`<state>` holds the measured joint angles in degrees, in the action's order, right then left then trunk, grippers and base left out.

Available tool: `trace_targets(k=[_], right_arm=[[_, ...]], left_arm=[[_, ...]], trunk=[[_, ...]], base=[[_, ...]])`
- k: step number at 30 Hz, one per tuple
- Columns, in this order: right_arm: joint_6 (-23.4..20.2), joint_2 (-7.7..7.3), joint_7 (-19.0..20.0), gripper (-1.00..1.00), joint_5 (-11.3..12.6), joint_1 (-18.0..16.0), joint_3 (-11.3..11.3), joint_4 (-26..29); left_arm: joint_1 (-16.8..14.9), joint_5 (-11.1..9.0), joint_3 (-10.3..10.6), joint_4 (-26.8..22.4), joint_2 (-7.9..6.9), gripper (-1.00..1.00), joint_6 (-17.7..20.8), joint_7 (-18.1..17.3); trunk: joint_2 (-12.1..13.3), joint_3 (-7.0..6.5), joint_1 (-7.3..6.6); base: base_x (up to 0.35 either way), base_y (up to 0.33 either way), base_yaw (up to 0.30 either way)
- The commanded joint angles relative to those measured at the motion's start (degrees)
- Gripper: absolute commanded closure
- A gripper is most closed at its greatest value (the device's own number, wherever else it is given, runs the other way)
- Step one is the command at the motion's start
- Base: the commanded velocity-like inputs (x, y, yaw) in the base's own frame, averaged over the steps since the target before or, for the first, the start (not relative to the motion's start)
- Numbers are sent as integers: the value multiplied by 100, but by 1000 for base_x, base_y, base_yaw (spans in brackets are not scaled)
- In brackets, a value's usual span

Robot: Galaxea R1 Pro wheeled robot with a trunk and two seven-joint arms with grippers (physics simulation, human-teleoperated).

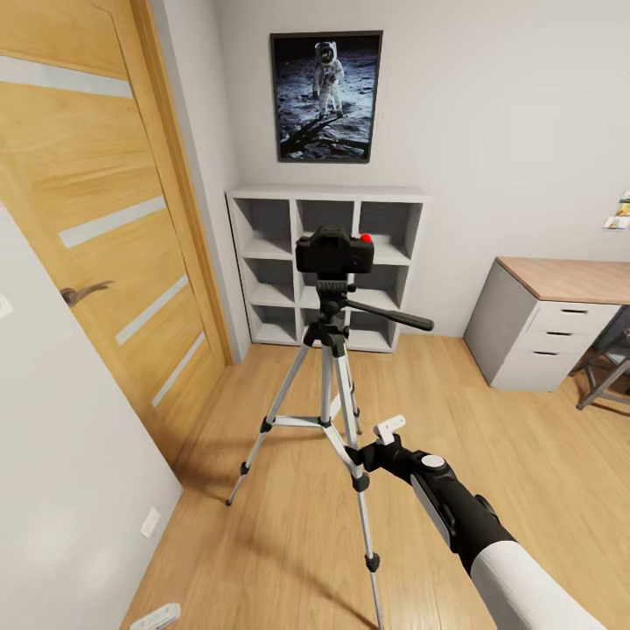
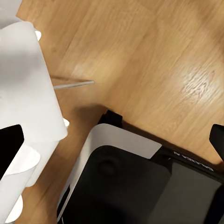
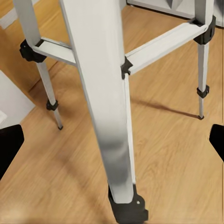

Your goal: Attach the digital camera to the camera tripod in the bedroom.

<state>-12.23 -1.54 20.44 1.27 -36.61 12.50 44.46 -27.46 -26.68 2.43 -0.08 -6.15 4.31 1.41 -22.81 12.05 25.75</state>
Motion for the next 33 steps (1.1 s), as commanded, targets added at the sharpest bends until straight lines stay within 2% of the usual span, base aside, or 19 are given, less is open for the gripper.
trace_targets(k=[1, 13, 27, 33], right_arm=[[-34, -10, 5, -100, 14, -4, 12, 10], [-15, -38, 42, -100, 14, -6, -175, 10], [-18, -40, 48, -100, 5, -4, -208, 10], [-17, -40, 48, -100, -53, -4, -198, 17]], left_arm=[[-5, -40, 27, -1, 0, -100, 20, 13], [-5, -39, 29, -1, 0, -100, 17, 12], [-5, -39, 28, -1, 0, -100, 25, 14], [-5, -47, 24, -1, 22, -100, 19, 17]], trunk=[[-11, 11, 3], [-11, 11, 3], [-11, 11, 3], [-11, 11, 3]], base=[[-4, 0, 0], [-1, 0, 0], [-3, 0, 0], [-267, 0, 0]])
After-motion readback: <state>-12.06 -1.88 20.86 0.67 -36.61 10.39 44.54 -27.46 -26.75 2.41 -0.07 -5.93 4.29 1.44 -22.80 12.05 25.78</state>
